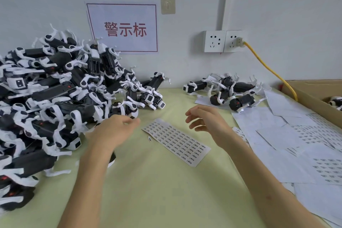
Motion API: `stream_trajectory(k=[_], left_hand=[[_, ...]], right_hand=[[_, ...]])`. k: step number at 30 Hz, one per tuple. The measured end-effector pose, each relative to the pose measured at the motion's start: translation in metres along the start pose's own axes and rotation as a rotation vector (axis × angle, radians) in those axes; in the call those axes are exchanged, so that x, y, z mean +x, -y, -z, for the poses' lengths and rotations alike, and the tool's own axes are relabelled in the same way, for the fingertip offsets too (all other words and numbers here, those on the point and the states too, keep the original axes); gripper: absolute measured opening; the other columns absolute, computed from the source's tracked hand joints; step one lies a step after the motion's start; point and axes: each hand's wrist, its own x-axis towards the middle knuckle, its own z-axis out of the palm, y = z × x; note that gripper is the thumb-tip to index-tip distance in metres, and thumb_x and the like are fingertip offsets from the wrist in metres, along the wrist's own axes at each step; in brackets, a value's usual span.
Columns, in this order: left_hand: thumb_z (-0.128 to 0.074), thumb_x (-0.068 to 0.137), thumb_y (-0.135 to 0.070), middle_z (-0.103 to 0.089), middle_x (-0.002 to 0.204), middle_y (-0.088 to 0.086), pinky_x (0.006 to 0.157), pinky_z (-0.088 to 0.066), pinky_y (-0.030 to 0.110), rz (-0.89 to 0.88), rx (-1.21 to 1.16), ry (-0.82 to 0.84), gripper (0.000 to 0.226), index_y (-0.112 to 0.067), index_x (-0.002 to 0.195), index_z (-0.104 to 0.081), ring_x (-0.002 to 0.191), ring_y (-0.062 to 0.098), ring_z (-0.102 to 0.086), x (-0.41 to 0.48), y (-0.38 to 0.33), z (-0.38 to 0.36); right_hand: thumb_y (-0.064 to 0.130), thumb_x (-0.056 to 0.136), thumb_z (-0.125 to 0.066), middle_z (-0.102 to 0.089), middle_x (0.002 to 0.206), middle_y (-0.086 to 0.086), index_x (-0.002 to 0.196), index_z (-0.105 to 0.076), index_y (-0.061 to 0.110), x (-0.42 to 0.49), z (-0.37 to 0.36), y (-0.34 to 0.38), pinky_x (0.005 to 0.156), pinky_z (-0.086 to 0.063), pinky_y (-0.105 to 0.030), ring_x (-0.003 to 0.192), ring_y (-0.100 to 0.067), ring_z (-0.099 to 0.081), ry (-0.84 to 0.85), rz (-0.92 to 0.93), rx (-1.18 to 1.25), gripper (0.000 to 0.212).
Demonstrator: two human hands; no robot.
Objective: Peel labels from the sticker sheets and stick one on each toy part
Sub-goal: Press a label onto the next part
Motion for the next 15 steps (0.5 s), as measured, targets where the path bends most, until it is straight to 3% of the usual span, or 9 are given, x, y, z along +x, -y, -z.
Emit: stream_trajectory(k=[2,4,7,9,12,15], left_hand=[[-0.056,0.097,-0.057,-0.065,0.117,-0.01,0.092,-0.043,0.032,-0.03,-0.037,0.079,0.031,-0.038,0.116,-0.072,0.118,0.019,-0.061,-0.006,0.007,0.009],[-0.069,0.094,-0.04,-0.068,0.117,-0.007,0.094,-0.047,0.033,-0.072,0.021,0.144,0.015,-0.036,0.109,-0.073,0.112,0.016,-0.062,-0.008,0.012,0.012],[-0.062,0.087,0.002,-0.061,0.12,-0.004,0.093,-0.051,0.035,-0.113,0.146,0.148,0.041,-0.035,0.104,-0.066,0.112,0.015,-0.057,-0.007,0.014,0.008],[-0.051,0.082,0.012,-0.059,0.116,-0.002,0.081,-0.05,0.033,-0.133,0.101,0.107,0.051,-0.035,0.097,-0.064,0.107,0.014,-0.057,-0.007,0.013,0.007],[-0.053,0.08,0.017,-0.067,0.106,-0.003,0.076,-0.051,0.031,-0.227,-0.068,0.087,0.056,-0.037,0.089,-0.068,0.102,0.009,-0.063,-0.004,0.011,0.011],[-0.062,0.08,0.022,-0.075,0.103,-0.006,0.086,-0.054,0.032,-0.374,-0.54,0.082,0.056,-0.032,0.087,-0.072,0.105,0.007,-0.068,-0.006,-0.002,0.011]], right_hand=[[0.02,0.101,-0.052,-0.074,0.083,-0.003,0.092,-0.071,0.011,0.0,-0.001,-0.001,0.071,-0.049,-0.03,0.07,-0.019,-0.066,0.017,0.012,-0.009,0.023],[0.02,0.101,-0.052,-0.073,0.083,-0.003,0.091,-0.071,0.011,0.0,-0.002,-0.002,0.07,-0.048,-0.03,0.07,-0.018,-0.065,0.034,0.022,-0.016,0.023],[0.019,0.101,-0.051,-0.073,0.081,-0.002,0.09,-0.071,0.011,-0.001,-0.006,-0.002,0.068,-0.048,-0.028,0.068,-0.015,-0.065,0.058,0.021,-0.061,0.024],[0.017,0.102,-0.05,-0.073,0.082,-0.002,0.091,-0.071,0.01,-0.002,-0.009,-0.002,0.067,-0.047,-0.028,0.068,-0.015,-0.065,0.092,0.016,-0.1,0.025],[0.016,0.102,-0.05,-0.073,0.083,-0.003,0.092,-0.07,0.009,-0.005,-0.01,-0.002,0.069,-0.048,-0.029,0.071,-0.017,-0.066,0.139,0.024,-0.121,0.024],[0.019,0.104,-0.049,-0.075,0.09,-0.008,0.096,-0.07,0.008,-0.007,-0.011,-0.001,0.077,-0.05,-0.035,0.077,-0.022,-0.071,0.193,0.027,-0.109,0.025]])
